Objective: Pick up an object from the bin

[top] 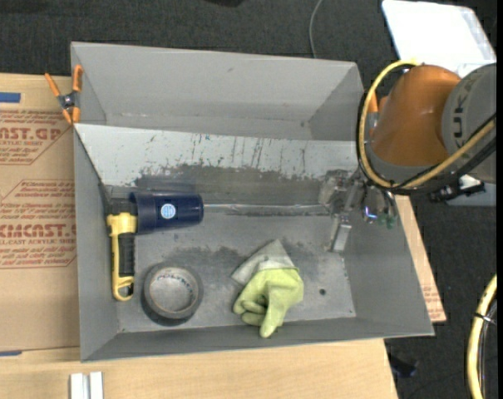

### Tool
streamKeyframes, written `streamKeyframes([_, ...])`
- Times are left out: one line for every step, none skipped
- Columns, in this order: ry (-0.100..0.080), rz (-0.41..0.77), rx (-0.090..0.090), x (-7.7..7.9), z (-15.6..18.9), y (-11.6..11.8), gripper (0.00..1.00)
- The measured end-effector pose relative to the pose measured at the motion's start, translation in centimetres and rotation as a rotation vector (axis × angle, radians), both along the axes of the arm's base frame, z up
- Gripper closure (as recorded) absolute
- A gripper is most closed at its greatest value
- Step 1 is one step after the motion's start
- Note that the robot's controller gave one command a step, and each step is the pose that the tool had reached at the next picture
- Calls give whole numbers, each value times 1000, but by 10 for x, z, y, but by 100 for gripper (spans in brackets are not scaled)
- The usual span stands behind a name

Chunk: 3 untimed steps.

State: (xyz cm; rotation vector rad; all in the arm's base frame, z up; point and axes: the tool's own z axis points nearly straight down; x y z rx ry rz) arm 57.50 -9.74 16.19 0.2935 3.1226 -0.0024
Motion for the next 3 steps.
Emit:
streamKeyframes([2,-41,4,-3,-10,40,0])
streamKeyframes([1,241,1,-26,-44,47,0])
streamKeyframes([-4,502,-4,-26,-90,85,0])
